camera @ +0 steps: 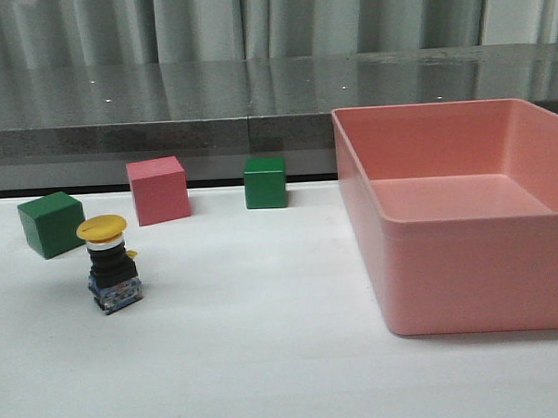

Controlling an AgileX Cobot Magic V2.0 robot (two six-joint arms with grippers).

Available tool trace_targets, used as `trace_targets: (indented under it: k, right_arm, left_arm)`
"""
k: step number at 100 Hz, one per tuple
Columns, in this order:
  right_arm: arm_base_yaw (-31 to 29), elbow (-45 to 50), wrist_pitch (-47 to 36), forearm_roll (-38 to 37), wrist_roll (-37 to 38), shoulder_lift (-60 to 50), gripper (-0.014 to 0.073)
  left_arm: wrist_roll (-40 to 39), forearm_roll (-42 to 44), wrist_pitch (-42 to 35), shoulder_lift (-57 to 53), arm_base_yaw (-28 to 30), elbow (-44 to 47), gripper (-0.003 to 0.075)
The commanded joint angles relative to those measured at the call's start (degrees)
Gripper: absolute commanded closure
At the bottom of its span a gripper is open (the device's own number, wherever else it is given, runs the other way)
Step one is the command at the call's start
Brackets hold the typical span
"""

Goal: Place and stand button with both arms

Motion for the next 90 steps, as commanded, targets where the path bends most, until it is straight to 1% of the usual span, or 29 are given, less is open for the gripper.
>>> trace_targets:
  k: [1, 9, 20, 40, 54, 71, 81, 90]
  right_arm:
    - [-0.5, -1.4, -4.5, -0.1, -0.2, 0.4, 0.0655]
    - [-0.5, -1.4, -4.5, -0.1, -0.2, 0.4, 0.0655]
    - [-0.5, -1.4, -4.5, -0.1, -0.2, 0.4, 0.0655]
    - [-0.5, -1.4, -4.5, -0.1, -0.2, 0.4, 0.0655]
    - [-0.5, -1.4, -4.4, -0.1, -0.2, 0.4, 0.0655]
    - [-0.5, -1.4, -4.4, -0.1, -0.2, 0.4, 0.0655]
    - [-0.5, -1.4, -4.4, -0.1, -0.2, 0.4, 0.0655]
    - [-0.5, -1.4, -4.4, -0.1, -0.2, 0.4, 0.0655]
  left_arm:
    - [-4.5, -5.9, -4.9, -5.6, 3.9, -2.0, 0.074]
    - [-4.5, -13.3, -10.3, -9.0, 6.8, -0.6, 0.074]
    - [-4.5, -19.1, -20.6, -14.5, 9.0, 4.5, 0.074]
    - [-4.5, -30.5, -39.9, -27.9, 9.3, 22.1, 0.074]
    - [-4.4, -35.3, -50.0, -37.7, 9.3, 35.9, 0.074]
    - [-4.4, -36.8, -56.4, -49.0, 9.3, 50.3, 0.074]
    - [-4.4, -37.3, -57.3, -56.0, 9.3, 57.0, 0.074]
    - [-4.4, -39.5, -57.4, -61.3, 9.3, 60.8, 0.074]
